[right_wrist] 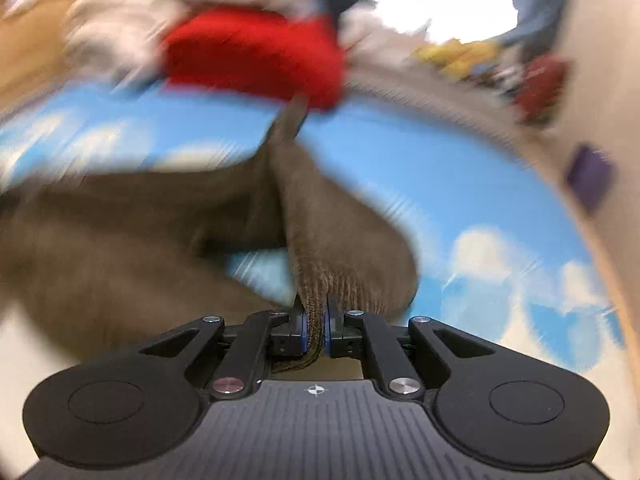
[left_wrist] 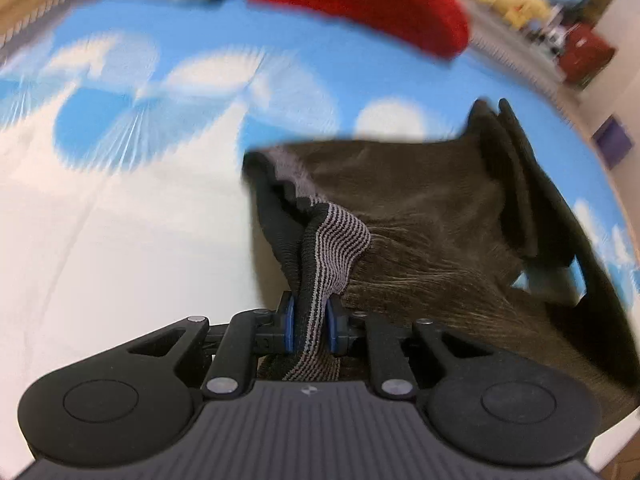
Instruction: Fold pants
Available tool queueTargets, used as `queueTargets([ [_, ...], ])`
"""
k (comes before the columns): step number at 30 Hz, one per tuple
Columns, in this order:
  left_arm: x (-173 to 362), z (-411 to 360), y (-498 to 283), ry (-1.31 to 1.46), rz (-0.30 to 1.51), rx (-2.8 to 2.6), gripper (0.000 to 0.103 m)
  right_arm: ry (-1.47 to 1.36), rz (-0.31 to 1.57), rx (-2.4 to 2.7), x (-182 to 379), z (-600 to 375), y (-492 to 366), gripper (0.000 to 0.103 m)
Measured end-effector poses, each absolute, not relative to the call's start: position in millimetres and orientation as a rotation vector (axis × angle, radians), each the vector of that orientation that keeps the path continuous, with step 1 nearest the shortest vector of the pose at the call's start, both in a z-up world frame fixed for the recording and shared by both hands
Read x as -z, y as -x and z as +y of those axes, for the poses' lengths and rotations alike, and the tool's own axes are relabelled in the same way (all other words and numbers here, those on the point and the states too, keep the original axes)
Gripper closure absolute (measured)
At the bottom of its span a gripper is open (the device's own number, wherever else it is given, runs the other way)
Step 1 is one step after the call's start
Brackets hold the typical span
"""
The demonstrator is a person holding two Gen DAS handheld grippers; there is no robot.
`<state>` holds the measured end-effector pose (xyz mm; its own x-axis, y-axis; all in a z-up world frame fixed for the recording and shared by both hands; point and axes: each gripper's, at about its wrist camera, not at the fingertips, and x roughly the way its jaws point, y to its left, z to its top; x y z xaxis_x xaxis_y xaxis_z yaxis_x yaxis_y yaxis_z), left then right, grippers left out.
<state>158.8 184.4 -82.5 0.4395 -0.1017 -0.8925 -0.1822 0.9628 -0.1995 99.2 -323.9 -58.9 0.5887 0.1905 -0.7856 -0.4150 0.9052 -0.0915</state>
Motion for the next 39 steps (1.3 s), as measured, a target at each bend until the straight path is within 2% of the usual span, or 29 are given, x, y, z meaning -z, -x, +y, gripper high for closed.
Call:
queueTargets([
  [3, 119, 193, -159, 0.303, 1.332, -0.083, 0.082, 0.418, 1.023, -0.484, 97, -310, -81, 0.093],
  [5, 124, 195, -160, 0.298, 1.354, -0.125, 0.08, 0.399, 0.985, -0.531, 92, -306, -84, 0.093],
  [6, 122, 198, -161, 0.29, 1.339, -0.141, 0.08, 0.343, 0.955, -0.544, 82, -308, -92, 0.09],
  [7, 120, 199, -163, 0.299, 1.326, -0.144, 0.074, 0.261, 0.919, -0.55, 71, -312, -101, 0.087],
  [9, 118, 199, -167, 0.347, 1.317, -0.137, 0.06, 0.11, 0.851, -0.527, 56, -326, -125, 0.062],
  [11, 122, 196, -169, 0.371, 1.333, -0.136, 0.058, 0.021, 0.812, -0.481, 56, -329, -148, 0.052],
  [13, 127, 194, -171, 0.357, 1.346, -0.143, 0.049, 0.039, 0.803, -0.433, 67, -315, -173, 0.052],
  [16, 138, 186, -184, 0.317, 1.366, -0.136, 0.042, 0.11, 0.823, -0.39, 94, -281, -201, 0.052],
  [23, 149, 187, -196, 0.291, 1.395, -0.137, 0.039, 0.285, 0.83, -0.373, 136, -201, -238, 0.05],
  [25, 153, 185, -198, 0.278, 1.405, -0.131, 0.039, 0.391, 0.861, -0.348, 151, -182, -245, 0.052],
  [26, 154, 185, -199, 0.267, 1.409, -0.124, 0.039, 0.455, 0.865, -0.337, 158, -177, -246, 0.057],
  [27, 155, 184, -198, 0.257, 1.412, -0.114, 0.039, 0.509, 0.845, -0.315, 162, -175, -245, 0.079],
  [29, 155, 185, -199, 0.243, 1.413, -0.099, 0.039, 0.493, 0.838, -0.308, 154, -183, -246, 0.087],
  [36, 151, 179, -190, 0.213, 1.399, -0.1, 0.039, 0.172, 0.757, -0.191, 75, -298, -222, 0.093],
  [39, 147, 174, -183, 0.193, 1.387, -0.093, 0.039, 0.058, 0.765, -0.116, 61, -369, -195, 0.093],
])
